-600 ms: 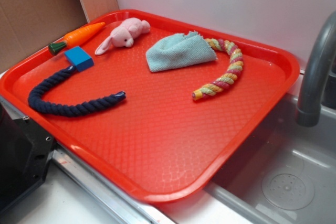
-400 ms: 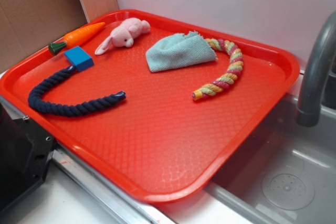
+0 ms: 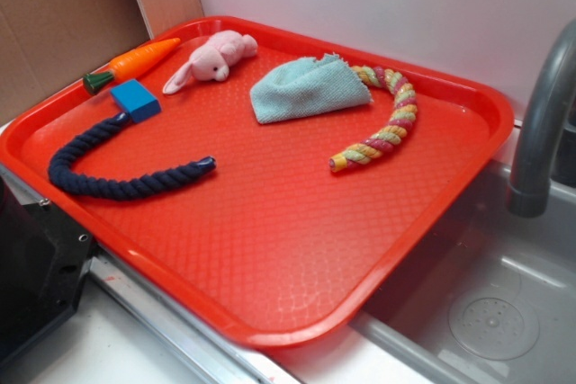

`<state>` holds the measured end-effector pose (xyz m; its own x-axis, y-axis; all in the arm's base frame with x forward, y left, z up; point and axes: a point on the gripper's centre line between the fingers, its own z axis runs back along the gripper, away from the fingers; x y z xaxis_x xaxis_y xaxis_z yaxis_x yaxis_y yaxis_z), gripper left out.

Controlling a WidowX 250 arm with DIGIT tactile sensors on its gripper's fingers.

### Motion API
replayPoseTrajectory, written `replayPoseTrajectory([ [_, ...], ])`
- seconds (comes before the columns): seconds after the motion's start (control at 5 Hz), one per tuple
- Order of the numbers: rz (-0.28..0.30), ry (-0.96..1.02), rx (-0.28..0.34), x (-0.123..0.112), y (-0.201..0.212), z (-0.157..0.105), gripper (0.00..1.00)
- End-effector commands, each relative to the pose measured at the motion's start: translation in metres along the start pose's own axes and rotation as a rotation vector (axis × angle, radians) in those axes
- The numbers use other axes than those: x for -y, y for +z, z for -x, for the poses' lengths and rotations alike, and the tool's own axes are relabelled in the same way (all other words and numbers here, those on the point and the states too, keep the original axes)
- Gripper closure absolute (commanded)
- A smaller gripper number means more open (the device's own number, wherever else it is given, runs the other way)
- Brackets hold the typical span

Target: Grab the blue block.

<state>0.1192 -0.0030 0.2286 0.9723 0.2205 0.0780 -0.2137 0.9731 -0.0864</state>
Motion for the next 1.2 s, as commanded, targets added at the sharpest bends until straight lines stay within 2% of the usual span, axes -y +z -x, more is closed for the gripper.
replayPoseTrajectory([
  [0.0,0.085,0.407,0.096,-0.025,-0.024,-0.024,0.00],
  [0.2,0.086,0.624,0.134,-0.049,-0.051,-0.043,0.00],
  [0.4,0.063,0.750,0.156,-0.060,-0.072,-0.058,0.00],
  [0.6,-0.002,0.868,0.211,-0.078,-0.108,-0.077,0.00],
  [1.0,-0.095,0.998,0.271,-0.108,-0.159,-0.101,0.00],
])
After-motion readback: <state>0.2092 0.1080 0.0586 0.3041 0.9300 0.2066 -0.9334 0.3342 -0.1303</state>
